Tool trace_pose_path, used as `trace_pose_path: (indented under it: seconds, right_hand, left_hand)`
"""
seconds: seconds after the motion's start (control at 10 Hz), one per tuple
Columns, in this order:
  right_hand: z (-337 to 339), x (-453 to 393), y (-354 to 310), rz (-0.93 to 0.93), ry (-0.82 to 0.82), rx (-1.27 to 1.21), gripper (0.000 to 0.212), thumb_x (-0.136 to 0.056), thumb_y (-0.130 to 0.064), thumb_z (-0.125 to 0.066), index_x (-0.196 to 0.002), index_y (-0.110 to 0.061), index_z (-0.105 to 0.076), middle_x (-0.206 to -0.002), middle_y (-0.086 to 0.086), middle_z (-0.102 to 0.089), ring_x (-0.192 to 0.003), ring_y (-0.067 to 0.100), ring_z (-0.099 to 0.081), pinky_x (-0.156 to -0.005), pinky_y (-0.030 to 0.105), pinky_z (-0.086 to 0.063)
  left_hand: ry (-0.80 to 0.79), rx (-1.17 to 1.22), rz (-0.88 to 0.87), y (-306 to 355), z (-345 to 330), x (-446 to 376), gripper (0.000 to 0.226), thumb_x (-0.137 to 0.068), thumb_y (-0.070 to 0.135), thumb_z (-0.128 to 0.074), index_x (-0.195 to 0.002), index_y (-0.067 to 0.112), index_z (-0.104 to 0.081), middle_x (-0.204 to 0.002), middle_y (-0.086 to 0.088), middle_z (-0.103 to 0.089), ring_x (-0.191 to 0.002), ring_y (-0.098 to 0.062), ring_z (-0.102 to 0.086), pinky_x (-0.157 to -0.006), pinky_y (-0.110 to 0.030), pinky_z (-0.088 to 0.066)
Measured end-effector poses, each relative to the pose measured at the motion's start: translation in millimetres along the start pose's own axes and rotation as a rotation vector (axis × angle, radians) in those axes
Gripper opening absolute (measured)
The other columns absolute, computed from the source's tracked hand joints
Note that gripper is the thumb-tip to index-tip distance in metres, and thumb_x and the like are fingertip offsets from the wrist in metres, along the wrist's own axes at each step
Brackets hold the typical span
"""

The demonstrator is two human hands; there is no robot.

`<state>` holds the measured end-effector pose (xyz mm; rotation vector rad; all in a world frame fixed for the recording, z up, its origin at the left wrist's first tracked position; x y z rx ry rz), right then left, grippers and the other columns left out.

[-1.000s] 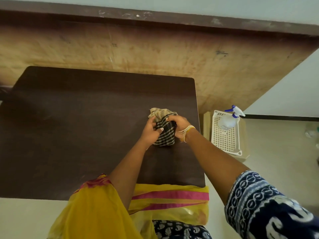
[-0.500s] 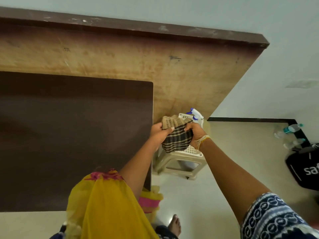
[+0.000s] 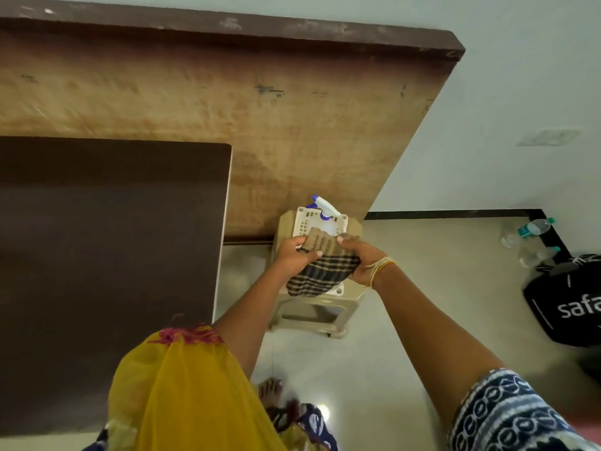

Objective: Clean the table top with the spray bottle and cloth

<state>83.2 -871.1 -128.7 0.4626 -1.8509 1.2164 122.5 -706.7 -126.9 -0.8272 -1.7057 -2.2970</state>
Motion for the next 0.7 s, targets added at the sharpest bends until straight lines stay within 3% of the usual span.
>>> trace_pose_path:
  seconds: [0.1, 0.2, 0.3, 0.4, 0.5, 0.6, 0.7]
  right_hand:
    - [20.9, -62.8, 9.0, 0.047, 0.12, -0.129, 0.052, -0.069, 0.004, -0.076, -0.117, -0.005, -0.062, -0.111, 0.02, -0.069, -0.099, 0.039, -0.067, -0.08, 0.05, -0.058]
    - [35.0, -107.2, 24.4, 0.072, 0.197, -0.186, 0.066, -0.056, 0.003, -0.077, -0.118, -0.005, -0.059, -0.11, 0.02, -0.068, -0.096, 0.04, -0.067, -0.08, 0.055, -0.056]
    - [48.8, -141.4, 55.7, 0.101, 0.333, -0.095, 0.046, -0.066, -0.009, -0.081, -0.105, -0.007, -0.058, -0.105, 0.013, -0.066, -0.099, 0.036, -0.064, -0.09, 0.054, -0.054]
    - [53.9, -147.4, 62.8, 0.2, 0.426, 0.178, 0.028, -0.073, -0.024, -0.08, -0.093, -0.011, -0.065, -0.1, 0.012, -0.068, -0.096, 0.035, -0.065, -0.083, 0.045, -0.057]
    - [48.0, -166.9, 62.3, 0.309, 0.399, 0.589, 0.022, -0.079, -0.029, -0.074, -0.082, -0.009, -0.069, -0.084, 0.012, -0.068, -0.081, 0.032, -0.065, -0.049, 0.024, -0.047]
    - [46.7, -167.1, 55.0, 0.325, 0.432, 0.808, 0.023, -0.083, -0.029, -0.07, -0.091, -0.007, -0.067, -0.085, 0.01, -0.067, -0.078, 0.03, -0.065, -0.054, 0.025, -0.05]
    - [32.9, -140.1, 32.0, 0.369, 0.516, 1.122, 0.027, -0.091, -0.032, -0.062, -0.108, -0.011, -0.06, -0.095, 0.006, -0.062, -0.081, 0.023, -0.06, -0.069, 0.031, -0.049]
  left_hand:
    - [0.021, 0.078, 0.09, -37.4, -4.6, -43.8, 0.062, -0.073, 0.026, -0.084, -0.129, 0.017, -0.059, -0.127, -0.004, -0.062, -0.111, -0.024, -0.062, -0.093, -0.039, -0.054]
    - [-0.024, 0.259, 0.168, -68.1, -11.4, -74.3, 0.058, -0.072, 0.016, -0.084, -0.126, 0.019, -0.061, -0.127, -0.007, -0.061, -0.109, -0.027, -0.064, -0.088, -0.039, -0.056]
    - [0.05, 0.11, 0.102, -95.2, -14.5, -119.1, 0.046, -0.075, 0.003, -0.079, -0.116, 0.02, -0.067, -0.128, -0.008, -0.062, -0.113, -0.026, -0.062, -0.093, -0.033, -0.054]
    - [0.121, -0.015, 0.035, -102.3, -19.1, -143.7, 0.036, -0.076, 0.002, -0.077, -0.103, 0.025, -0.068, -0.128, -0.005, -0.062, -0.115, -0.024, -0.061, -0.1, -0.036, -0.051]
    - [0.092, -0.138, -0.039, -116.0, -27.1, -168.1, 0.029, -0.082, 0.001, -0.07, -0.1, 0.024, -0.068, -0.126, -0.007, -0.065, -0.12, -0.024, -0.059, -0.105, -0.038, -0.047]
    - [0.09, -0.25, -0.072, -120.7, -27.8, -167.6, 0.032, -0.085, 0.001, -0.067, -0.112, 0.017, -0.068, -0.129, -0.006, -0.063, -0.122, -0.023, -0.056, -0.106, -0.035, -0.045]
    - [0.113, -0.365, -0.159, -100.4, -25.9, -145.3, 0.036, -0.09, 0.007, -0.061, -0.125, 0.017, -0.062, -0.136, -0.004, -0.058, -0.126, -0.024, -0.053, -0.106, -0.037, -0.044]
Point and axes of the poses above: each hand's wrist, its own x-axis away from the middle knuckle, its own z-axis out of the back of the hand, y = z × x, the point moved 7 cm from there along -x, towards the middle knuckle
